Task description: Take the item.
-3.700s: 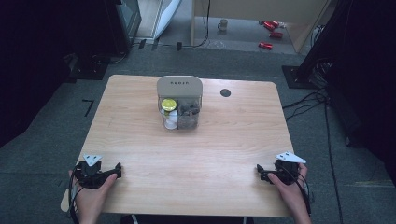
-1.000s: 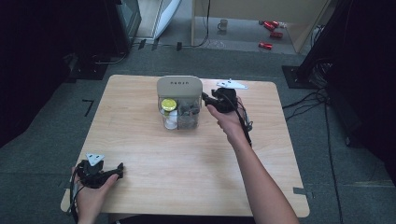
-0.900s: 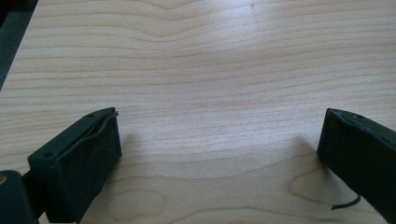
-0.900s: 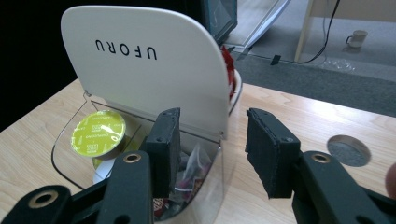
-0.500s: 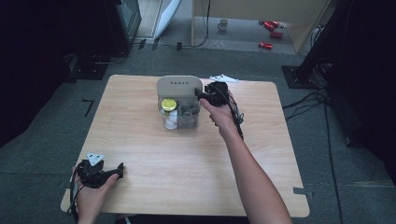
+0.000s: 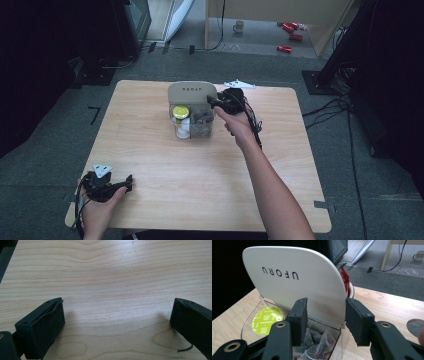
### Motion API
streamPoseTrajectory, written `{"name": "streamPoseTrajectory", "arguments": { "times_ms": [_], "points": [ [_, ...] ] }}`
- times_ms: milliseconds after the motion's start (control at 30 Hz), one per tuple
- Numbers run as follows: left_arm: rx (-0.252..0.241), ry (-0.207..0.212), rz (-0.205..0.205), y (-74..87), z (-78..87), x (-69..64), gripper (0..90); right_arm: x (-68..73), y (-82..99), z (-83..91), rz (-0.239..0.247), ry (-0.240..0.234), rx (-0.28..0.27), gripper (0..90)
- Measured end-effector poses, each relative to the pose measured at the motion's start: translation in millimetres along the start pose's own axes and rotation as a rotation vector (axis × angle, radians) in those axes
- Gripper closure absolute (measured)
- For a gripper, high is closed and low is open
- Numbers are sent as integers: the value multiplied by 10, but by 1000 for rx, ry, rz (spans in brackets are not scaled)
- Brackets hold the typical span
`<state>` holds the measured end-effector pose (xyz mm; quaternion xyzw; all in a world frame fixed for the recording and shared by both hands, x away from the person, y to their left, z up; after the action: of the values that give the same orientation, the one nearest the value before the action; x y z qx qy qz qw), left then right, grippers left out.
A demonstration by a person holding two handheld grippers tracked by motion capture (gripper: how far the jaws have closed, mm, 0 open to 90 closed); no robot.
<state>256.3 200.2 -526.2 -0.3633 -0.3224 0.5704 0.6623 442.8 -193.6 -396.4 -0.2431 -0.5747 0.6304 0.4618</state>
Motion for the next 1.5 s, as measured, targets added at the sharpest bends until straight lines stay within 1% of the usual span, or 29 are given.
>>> {"name": "streamPoseTrajectory", "arguments": {
  "times_ms": [67,100,167,233,300,333,367,467,500,567,600,833,1033,1133,1167,1200,1267,1467,1500],
  "points": [
    [0,0,0,0,0,0,0,-8,-2,13,-3,-15,2,521],
    [0,0,0,0,0,0,0,-13,-10,13,-5,-10,-1,506],
    [0,0,0,0,0,0,0,-45,-57,2,-5,25,-22,477],
    [0,0,0,0,0,0,0,-57,-72,-9,-3,28,-26,473],
    [0,0,0,0,0,0,0,-64,-92,-35,-2,21,-30,472],
    [0,0,0,0,0,0,0,-52,-104,-65,6,-1,-34,471],
    [0,0,0,0,0,0,0,-52,-104,-65,6,-1,-34,471],
    [0,2,-1,0,0,-1,0,-6,-104,-99,23,-25,-35,487],
    [0,3,-1,0,0,-2,0,22,-93,-106,40,-11,-32,495],
    [0,4,-1,0,0,-2,0,27,-89,-103,36,-7,-31,498],
    [0,5,-2,0,0,-3,0,26,-88,-86,27,-8,-33,505],
    [0,7,-4,0,0,-4,0,49,-56,-15,31,-24,-38,504],
    [0,7,-7,-1,0,-2,0,83,22,63,51,-39,-39,479],
    [1,7,-7,-1,1,-2,0,125,78,105,79,-50,-38,451],
    [0,7,-7,-1,0,-2,0,161,120,133,106,-57,-32,433],
    [0,7,-7,-1,0,-2,0,161,120,133,106,-57,-32,433],
    [1,7,-6,-1,1,-3,0,193,158,163,133,-62,-28,409],
    [0,7,-5,0,1,-3,0,277,252,256,190,-77,-4,323],
    [0,7,-5,0,0,-4,0,282,268,267,196,-73,10,313]
  ]
}}
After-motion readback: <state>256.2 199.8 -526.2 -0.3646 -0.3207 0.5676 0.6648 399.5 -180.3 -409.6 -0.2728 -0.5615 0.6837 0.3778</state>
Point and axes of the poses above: each handheld gripper's, and its own axes: z roughly backward along the jaws, y roughly out of its underside, x roughly to its left, the point moved 1 cm from there along -z, roughly forward along the jaws, and after that the axes turned 15 degrees about -x, right-handed, at the moved point
